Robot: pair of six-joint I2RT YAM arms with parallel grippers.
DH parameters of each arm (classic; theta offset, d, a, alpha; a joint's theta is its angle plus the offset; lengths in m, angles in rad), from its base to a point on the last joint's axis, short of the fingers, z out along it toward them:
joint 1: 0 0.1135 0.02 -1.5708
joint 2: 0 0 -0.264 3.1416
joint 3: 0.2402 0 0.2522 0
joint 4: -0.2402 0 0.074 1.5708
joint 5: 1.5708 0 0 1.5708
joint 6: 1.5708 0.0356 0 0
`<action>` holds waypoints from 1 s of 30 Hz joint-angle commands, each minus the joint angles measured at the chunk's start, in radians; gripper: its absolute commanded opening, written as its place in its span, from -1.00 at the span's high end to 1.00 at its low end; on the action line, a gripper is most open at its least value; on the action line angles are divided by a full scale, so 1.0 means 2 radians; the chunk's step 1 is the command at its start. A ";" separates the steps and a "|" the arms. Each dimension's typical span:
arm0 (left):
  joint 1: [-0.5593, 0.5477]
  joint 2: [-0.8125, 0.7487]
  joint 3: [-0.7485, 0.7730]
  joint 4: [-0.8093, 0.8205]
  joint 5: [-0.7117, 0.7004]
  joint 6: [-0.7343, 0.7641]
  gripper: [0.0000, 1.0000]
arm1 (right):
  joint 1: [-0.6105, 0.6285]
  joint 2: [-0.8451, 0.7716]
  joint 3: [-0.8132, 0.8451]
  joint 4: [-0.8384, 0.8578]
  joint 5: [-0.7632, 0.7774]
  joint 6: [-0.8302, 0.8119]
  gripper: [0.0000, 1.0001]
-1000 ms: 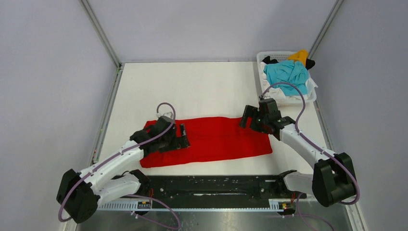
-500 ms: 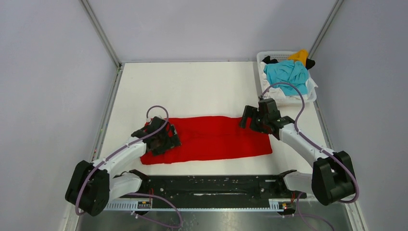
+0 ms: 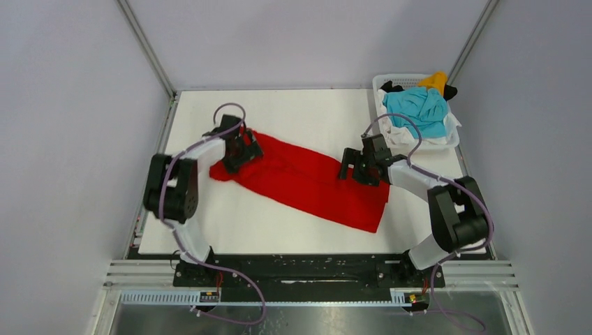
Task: Fold and stack the t-shirts
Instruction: Rotate the tshirt 90 degrees
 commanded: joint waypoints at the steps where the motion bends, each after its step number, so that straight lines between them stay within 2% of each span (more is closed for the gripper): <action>1: 0.004 0.117 0.184 0.003 -0.007 0.038 -0.98 | 0.005 0.042 0.028 -0.002 -0.025 -0.012 -0.99; 5: 0.004 0.254 0.384 -0.027 0.047 0.059 -0.98 | 0.033 0.025 -0.015 -0.011 -0.053 -0.002 -0.99; 8: 0.003 0.356 0.538 -0.050 0.101 0.043 -0.98 | 0.078 0.009 -0.047 -0.020 -0.085 0.021 -0.99; 11: -0.004 0.431 0.633 -0.002 0.144 0.003 -0.98 | 0.140 0.003 -0.062 -0.013 -0.126 0.054 -0.99; 14: -0.013 0.478 0.648 0.144 0.184 -0.085 -0.98 | 0.207 0.016 -0.046 0.006 -0.165 0.075 -0.99; 16: -0.023 0.508 0.664 0.210 0.176 -0.136 -0.98 | 0.238 0.030 -0.016 0.009 -0.185 0.065 -0.99; 19: -0.036 0.559 0.736 0.238 0.124 -0.171 -0.98 | 0.264 0.031 0.044 -0.025 -0.204 0.024 -0.99; 22: -0.039 0.573 0.745 0.275 0.068 -0.193 -0.98 | 0.270 -0.013 0.060 -0.041 -0.205 -0.014 -0.99; 27: -0.039 0.551 0.743 0.291 0.004 -0.180 -0.98 | 0.270 -0.097 0.046 -0.062 -0.094 -0.021 -0.99; 30: -0.039 0.521 0.769 0.283 0.002 -0.167 -0.98 | 0.269 -0.141 0.017 -0.046 -0.033 0.010 -0.99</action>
